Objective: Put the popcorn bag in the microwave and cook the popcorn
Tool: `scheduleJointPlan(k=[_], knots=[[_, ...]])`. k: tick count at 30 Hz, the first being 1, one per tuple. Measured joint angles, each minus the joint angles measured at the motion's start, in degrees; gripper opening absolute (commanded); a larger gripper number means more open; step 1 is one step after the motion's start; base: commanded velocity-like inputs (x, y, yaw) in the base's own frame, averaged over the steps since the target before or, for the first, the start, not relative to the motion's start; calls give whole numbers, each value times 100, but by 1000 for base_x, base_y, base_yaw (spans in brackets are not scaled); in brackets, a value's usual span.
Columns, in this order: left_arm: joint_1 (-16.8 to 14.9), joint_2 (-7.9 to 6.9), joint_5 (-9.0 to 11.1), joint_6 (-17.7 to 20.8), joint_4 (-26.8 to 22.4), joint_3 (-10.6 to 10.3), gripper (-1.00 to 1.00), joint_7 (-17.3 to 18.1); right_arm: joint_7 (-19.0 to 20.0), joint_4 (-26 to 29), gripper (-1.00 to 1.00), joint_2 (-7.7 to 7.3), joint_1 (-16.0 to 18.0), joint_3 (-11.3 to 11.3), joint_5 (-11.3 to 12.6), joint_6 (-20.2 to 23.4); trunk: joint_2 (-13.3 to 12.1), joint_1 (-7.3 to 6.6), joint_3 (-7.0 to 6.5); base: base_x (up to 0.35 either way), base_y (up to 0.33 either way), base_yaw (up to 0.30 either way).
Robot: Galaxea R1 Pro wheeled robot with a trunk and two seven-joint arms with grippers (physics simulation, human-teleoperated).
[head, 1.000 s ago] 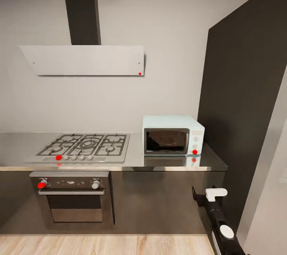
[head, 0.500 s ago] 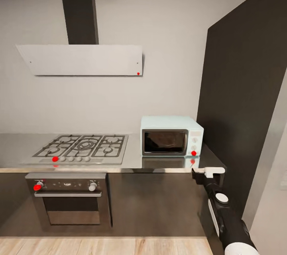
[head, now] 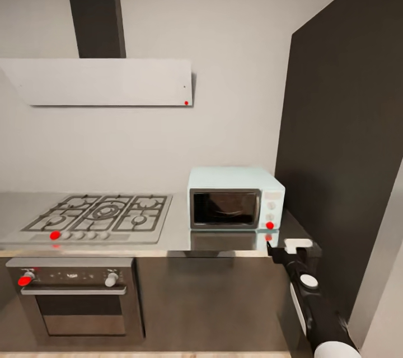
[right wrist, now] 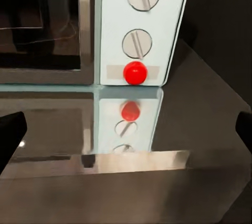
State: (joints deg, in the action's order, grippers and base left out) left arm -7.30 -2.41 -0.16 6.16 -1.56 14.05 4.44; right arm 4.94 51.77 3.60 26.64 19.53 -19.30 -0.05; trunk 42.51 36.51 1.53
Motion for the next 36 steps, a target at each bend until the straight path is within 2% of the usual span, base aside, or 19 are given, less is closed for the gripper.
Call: scheduleJointPlan(k=[8,16,22,26,29,32,36], knots=[[1,-4,0,-4,0,0,100,0,9,-119,100,0,-3,-12,0,-2,0,-1,0,318,-1,0],[1,-3,0,-4,0,0,100,0,302,-131,100,0,-6,33,0,-3,-2,2,0,52,-7,0],[2,-4,0,-4,1,0,100,1,322,-193,100,1,-5,15,-1,-3,-1,0,0,192,-146,0],[2,-19,-1,-4,1,0,100,1,337,-303,100,0,-7,89,0,-10,-1,0,0,229,-193,0],[2,-47,0,-4,0,0,100,0,536,-401,100,-11,-8,143,0,-32,-1,2,0,105,-92,0],[2,-55,0,-4,0,0,100,0,649,-657,100,-19,-9,256,3,-216,-1,2,0,22,-19,0],[2,-56,0,-4,0,0,100,0,689,-1151,100,-26,-9,355,-2,-725,-2,2,0,3,-3,0]])
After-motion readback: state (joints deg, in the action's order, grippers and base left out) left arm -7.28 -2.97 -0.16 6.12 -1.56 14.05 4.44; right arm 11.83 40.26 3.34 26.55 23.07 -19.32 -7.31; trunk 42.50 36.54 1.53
